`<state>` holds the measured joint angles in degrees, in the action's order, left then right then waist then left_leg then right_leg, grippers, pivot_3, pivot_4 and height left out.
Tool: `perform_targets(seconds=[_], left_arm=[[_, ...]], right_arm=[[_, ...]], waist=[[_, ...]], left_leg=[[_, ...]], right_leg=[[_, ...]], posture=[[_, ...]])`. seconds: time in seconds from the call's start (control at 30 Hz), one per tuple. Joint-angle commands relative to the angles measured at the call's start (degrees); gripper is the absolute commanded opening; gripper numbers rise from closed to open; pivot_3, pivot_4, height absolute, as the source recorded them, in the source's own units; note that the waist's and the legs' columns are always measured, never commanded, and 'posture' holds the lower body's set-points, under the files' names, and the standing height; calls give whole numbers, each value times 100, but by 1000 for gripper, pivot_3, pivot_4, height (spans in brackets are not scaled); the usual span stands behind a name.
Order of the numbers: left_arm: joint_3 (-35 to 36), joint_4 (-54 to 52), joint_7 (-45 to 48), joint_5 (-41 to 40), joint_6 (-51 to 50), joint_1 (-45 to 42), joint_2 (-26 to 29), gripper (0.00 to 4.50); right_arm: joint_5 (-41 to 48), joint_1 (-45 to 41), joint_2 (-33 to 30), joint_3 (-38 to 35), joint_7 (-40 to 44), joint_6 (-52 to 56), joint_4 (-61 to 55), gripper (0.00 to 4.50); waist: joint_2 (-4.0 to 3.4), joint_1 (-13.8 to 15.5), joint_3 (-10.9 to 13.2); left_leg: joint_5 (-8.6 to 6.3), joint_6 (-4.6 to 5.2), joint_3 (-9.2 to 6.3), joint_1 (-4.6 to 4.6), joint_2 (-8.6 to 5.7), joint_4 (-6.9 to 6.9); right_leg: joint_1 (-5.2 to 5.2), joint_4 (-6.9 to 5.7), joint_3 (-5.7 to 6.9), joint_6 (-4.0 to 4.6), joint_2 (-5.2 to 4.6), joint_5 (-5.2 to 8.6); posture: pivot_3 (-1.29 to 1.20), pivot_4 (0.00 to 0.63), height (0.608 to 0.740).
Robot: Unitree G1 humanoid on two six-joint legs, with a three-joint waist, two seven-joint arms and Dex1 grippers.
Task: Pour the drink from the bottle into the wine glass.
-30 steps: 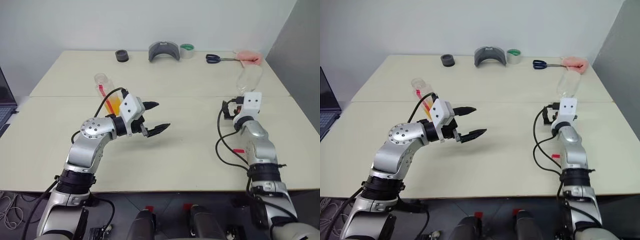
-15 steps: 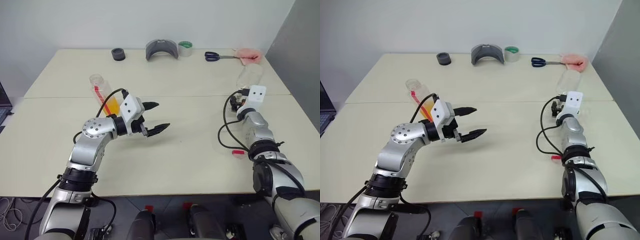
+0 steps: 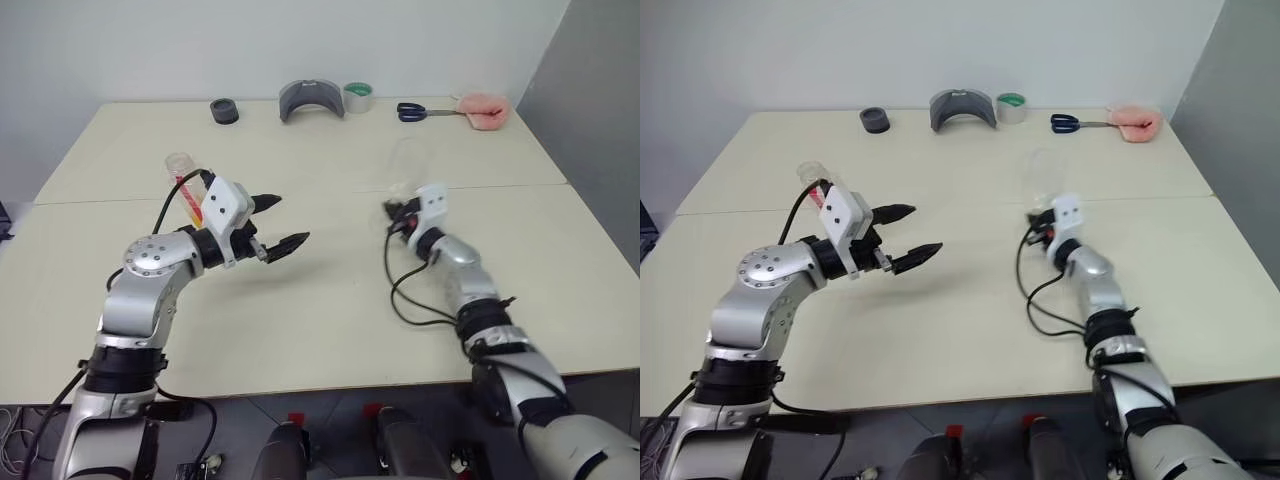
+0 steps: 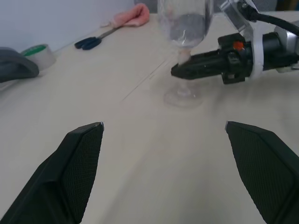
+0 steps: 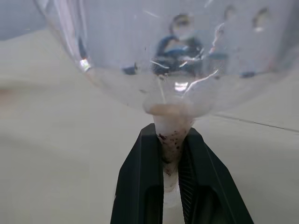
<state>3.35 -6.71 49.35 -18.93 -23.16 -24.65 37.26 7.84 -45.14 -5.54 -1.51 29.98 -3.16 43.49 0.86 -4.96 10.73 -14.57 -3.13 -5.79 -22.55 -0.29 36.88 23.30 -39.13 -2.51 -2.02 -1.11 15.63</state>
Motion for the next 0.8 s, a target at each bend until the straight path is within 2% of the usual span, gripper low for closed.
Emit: perform_targets(seconds=[0.03,0.27,0.8], left_arm=[[326,-515,40,-247,-288,120,288,4500],[453,-737,-145,-296,-530,109,400,4500],[469,-793,-361,-341,-575,32,376,4500]], right_arm=[[-26,-132,254,260,157,96,-425,142],[-205,-381,573,586,314,120,22,142],[-426,-355,627,806,623,27,252,142]], waist=[[0,17,0],[0,116,0],[1,136,0]], left_leg=[[0,0,-3,-2,-3,4],[5,-8,-15,-1,-6,5],[5,-8,-13,2,-3,4]], right_leg=[[0,0,1,-1,-3,0],[-3,1,12,-4,-1,-3],[-3,-1,10,-1,2,-5]], posture=[[0,150,740],[0,150,740],[0,150,740]])
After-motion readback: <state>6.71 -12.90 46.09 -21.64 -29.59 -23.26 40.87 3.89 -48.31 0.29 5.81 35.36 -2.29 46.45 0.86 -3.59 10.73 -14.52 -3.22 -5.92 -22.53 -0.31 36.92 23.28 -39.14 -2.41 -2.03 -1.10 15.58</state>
